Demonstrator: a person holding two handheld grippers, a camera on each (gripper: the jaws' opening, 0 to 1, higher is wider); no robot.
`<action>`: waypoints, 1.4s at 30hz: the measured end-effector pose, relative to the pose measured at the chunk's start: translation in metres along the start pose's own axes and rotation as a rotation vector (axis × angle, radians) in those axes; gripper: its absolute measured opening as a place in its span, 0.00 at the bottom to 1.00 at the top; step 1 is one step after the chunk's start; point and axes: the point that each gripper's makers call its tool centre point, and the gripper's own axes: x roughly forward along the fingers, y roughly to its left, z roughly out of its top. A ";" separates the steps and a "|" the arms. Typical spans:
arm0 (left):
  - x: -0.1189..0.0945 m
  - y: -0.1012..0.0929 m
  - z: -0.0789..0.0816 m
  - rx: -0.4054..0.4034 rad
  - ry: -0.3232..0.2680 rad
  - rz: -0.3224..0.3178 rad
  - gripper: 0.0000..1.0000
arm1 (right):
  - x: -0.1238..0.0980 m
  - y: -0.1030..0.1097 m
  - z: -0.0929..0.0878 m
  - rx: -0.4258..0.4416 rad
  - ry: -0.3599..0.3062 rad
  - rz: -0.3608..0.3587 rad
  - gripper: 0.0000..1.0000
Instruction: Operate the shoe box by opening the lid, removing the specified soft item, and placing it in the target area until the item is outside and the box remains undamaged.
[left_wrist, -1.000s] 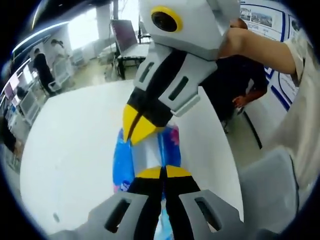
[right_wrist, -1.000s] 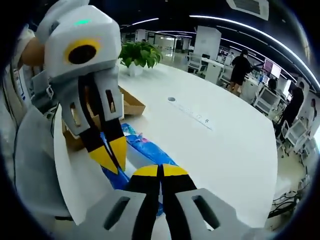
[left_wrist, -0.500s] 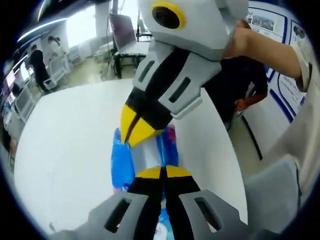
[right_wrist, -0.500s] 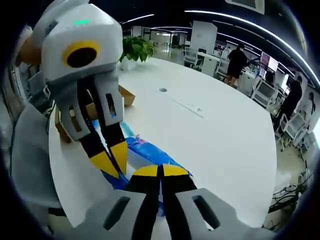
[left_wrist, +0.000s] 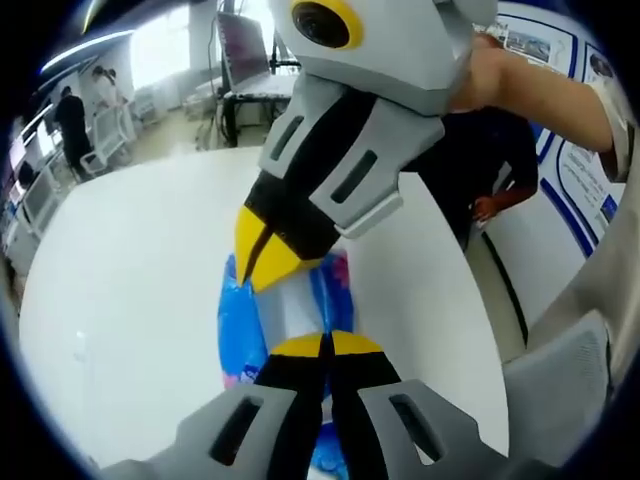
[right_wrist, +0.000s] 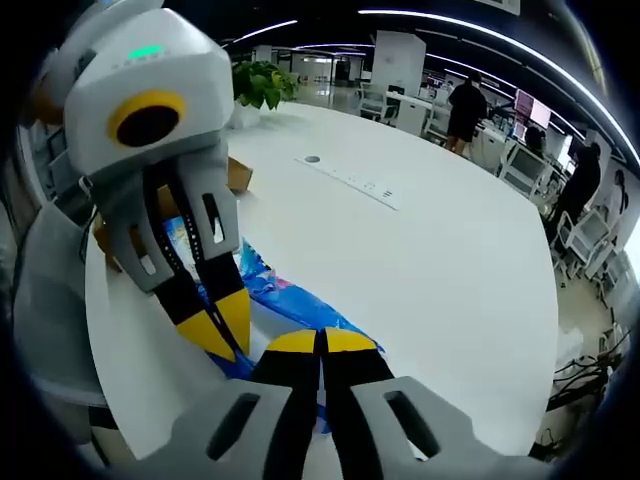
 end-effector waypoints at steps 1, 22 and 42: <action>0.003 0.001 -0.002 -0.004 0.002 -0.003 0.00 | 0.002 -0.001 -0.002 0.001 0.004 0.000 0.00; 0.026 0.007 -0.019 -0.032 0.008 -0.007 0.00 | 0.028 -0.003 -0.023 0.014 0.052 0.016 0.00; 0.018 0.008 -0.018 0.031 0.023 0.036 0.11 | 0.018 -0.006 -0.025 0.001 0.089 -0.029 0.06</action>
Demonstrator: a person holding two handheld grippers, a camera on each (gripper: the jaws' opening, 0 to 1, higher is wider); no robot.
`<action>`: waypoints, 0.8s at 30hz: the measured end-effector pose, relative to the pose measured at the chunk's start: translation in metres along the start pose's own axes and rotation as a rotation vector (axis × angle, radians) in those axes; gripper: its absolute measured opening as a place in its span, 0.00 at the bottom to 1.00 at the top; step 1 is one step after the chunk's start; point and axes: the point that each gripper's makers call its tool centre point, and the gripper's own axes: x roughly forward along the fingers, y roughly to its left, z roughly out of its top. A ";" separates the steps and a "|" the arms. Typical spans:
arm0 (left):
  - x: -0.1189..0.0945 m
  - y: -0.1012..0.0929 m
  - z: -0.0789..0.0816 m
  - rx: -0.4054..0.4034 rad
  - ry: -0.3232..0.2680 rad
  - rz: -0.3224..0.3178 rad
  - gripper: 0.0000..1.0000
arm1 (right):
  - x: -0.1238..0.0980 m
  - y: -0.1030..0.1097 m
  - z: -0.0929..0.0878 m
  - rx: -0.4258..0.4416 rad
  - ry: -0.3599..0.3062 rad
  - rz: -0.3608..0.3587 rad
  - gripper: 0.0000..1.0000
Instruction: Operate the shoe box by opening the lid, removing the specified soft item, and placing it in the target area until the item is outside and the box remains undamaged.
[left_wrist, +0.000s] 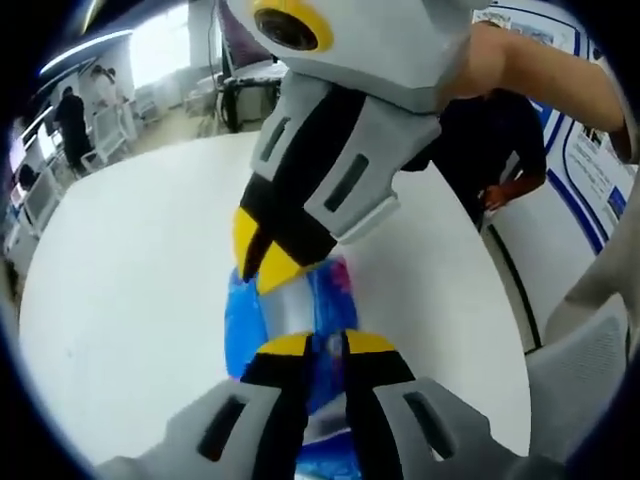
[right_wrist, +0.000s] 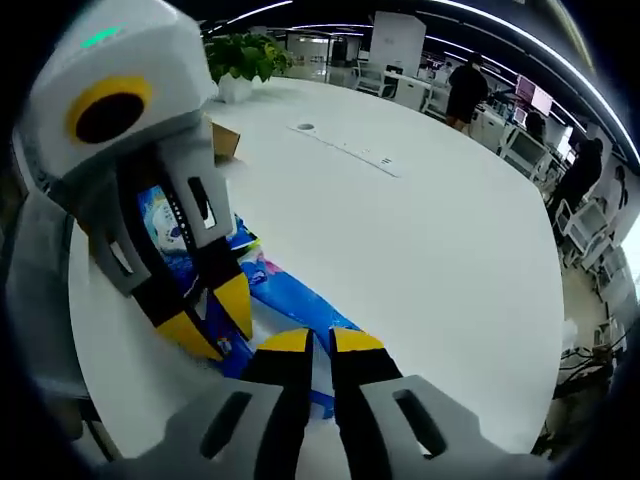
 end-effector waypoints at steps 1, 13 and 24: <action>-0.002 0.000 0.000 0.006 -0.002 0.005 0.12 | -0.001 0.000 0.000 0.001 0.000 -0.003 0.06; -0.035 0.002 0.000 0.006 -0.002 0.061 0.21 | -0.027 0.007 0.009 0.021 -0.005 -0.031 0.15; -0.081 -0.009 -0.002 -0.066 -0.063 0.115 0.31 | -0.051 0.025 0.025 0.027 -0.023 -0.044 0.24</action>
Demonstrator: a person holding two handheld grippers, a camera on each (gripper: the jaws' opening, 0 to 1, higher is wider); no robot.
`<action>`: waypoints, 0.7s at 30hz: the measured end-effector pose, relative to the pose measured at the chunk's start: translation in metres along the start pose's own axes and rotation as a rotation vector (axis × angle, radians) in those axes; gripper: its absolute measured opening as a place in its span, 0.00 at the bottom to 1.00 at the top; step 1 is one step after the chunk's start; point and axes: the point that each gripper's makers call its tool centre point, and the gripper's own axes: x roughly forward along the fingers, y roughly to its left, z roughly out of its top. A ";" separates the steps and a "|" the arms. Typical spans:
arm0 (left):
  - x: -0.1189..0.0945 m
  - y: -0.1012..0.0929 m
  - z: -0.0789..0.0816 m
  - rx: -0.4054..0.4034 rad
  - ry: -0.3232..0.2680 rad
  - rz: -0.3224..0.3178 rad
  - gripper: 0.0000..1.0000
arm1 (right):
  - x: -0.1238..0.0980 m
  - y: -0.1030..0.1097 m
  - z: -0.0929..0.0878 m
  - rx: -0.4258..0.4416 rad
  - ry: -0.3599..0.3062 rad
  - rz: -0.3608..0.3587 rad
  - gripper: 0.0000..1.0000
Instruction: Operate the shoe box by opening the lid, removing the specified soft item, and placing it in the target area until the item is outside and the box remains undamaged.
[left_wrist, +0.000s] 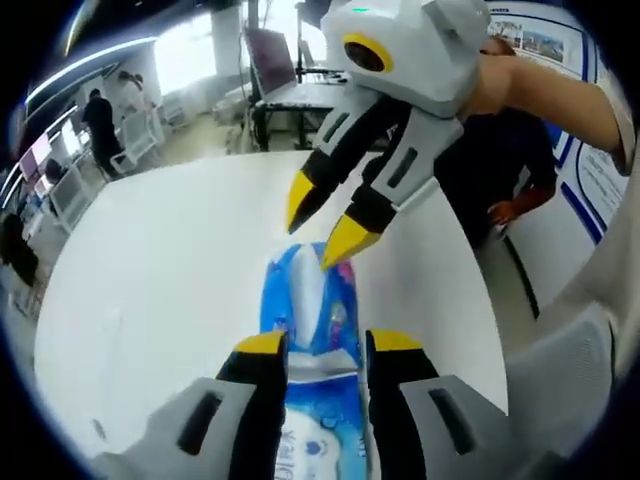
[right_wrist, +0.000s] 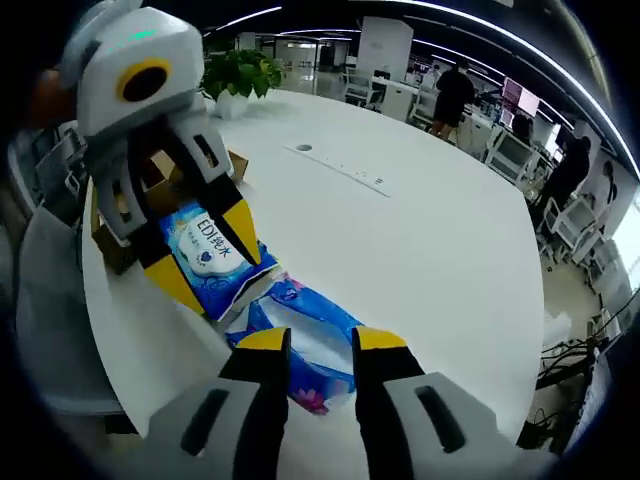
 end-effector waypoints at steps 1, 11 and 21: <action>-0.003 -0.001 -0.001 -0.008 -0.004 0.004 0.32 | -0.002 0.003 0.001 -0.001 -0.001 0.001 0.24; -0.044 -0.013 -0.019 -0.082 -0.044 0.035 0.41 | -0.018 0.030 0.021 -0.019 -0.025 0.017 0.30; -0.087 -0.014 -0.042 -0.132 -0.085 0.095 0.47 | -0.026 0.063 0.045 -0.069 -0.045 0.055 0.35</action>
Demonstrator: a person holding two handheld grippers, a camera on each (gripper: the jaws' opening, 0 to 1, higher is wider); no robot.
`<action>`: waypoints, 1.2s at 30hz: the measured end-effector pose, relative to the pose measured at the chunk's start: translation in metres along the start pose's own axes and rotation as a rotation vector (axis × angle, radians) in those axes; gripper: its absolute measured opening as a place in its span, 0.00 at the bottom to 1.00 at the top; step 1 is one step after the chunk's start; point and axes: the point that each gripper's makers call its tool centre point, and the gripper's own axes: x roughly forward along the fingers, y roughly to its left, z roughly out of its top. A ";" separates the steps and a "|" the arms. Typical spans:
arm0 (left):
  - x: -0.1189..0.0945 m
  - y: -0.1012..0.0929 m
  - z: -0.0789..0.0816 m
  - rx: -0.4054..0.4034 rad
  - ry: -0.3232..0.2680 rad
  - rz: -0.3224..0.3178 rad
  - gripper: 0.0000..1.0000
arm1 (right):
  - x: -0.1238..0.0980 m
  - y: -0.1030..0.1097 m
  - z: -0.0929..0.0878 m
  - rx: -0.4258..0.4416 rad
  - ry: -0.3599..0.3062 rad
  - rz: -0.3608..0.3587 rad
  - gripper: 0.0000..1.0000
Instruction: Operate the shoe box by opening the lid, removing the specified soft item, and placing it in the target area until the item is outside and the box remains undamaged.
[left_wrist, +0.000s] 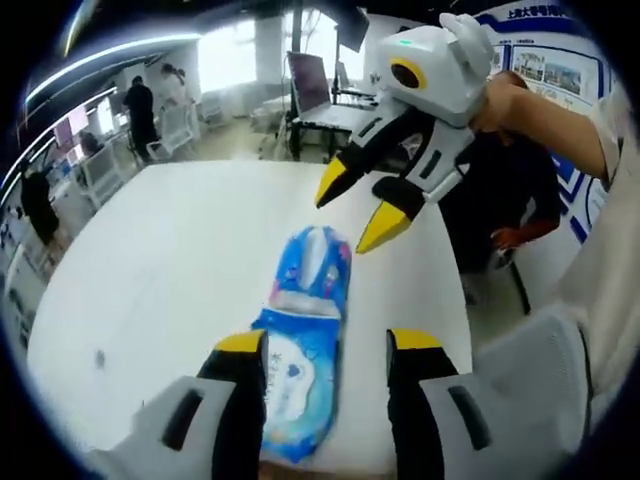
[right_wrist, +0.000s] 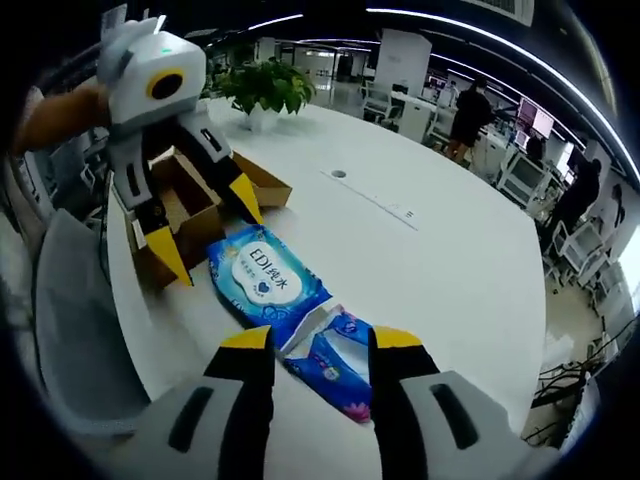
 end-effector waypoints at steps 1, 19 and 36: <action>-0.005 0.001 -0.003 -0.004 -0.006 0.008 0.47 | 0.000 0.003 0.002 -0.004 0.000 0.004 0.36; -0.083 0.016 -0.060 -0.092 -0.032 0.149 0.52 | 0.012 0.063 0.032 -0.086 -0.007 0.111 0.43; -0.148 0.028 -0.124 -0.199 -0.026 0.285 0.54 | 0.030 0.110 0.060 -0.182 -0.022 0.216 0.47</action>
